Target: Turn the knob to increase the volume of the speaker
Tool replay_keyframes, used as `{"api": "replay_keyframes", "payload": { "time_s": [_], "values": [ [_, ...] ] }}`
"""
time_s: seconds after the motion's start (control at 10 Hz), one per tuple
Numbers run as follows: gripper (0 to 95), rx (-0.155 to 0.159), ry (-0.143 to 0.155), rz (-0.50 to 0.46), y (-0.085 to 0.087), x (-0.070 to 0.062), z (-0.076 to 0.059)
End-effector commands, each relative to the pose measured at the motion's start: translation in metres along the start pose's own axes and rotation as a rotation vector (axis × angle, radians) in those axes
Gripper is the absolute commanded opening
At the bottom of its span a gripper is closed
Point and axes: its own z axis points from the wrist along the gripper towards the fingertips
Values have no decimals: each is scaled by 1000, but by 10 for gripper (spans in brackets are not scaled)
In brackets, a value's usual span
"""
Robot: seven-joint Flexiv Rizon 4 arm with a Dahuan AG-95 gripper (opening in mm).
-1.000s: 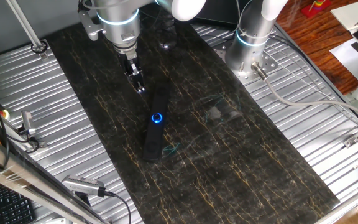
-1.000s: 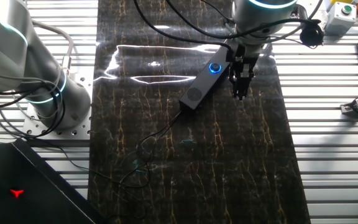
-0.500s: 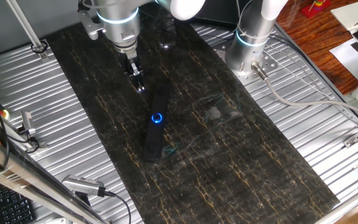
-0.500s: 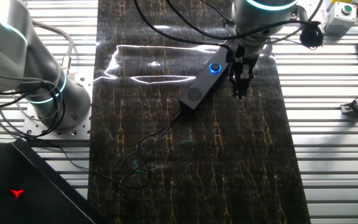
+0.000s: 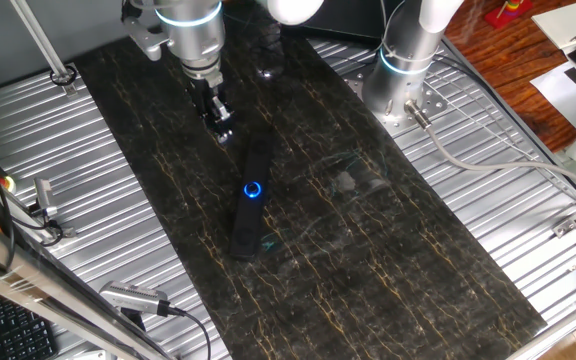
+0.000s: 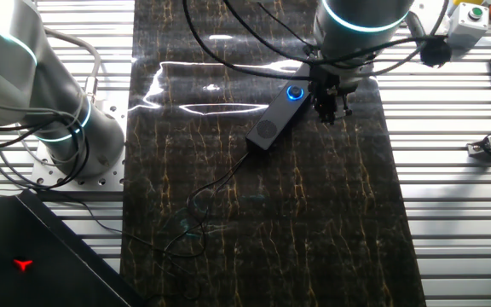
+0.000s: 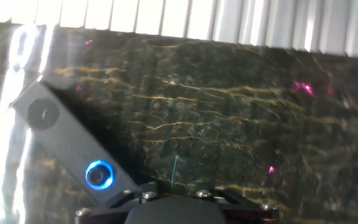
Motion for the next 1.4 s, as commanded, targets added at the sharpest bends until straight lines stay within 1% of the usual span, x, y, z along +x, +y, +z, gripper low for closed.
{"api": "replay_keyframes", "payload": {
  "time_s": [0.1, 0.3, 0.6, 0.7, 0.8, 1.0, 1.4],
  "values": [
    [0, 39, 34, -74, 1, 2, 1],
    [0, 40, 34, -82, 3, 5, 0],
    [0, 33, 46, -114, 5, 10, -1],
    [0, 26, 57, -156, 6, 13, 0],
    [0, 20, 69, -186, 7, 14, 0],
    [0, 21, 76, -197, 7, 14, 0],
    [0, 23, 75, -212, 10, 15, 2]
  ]
}}
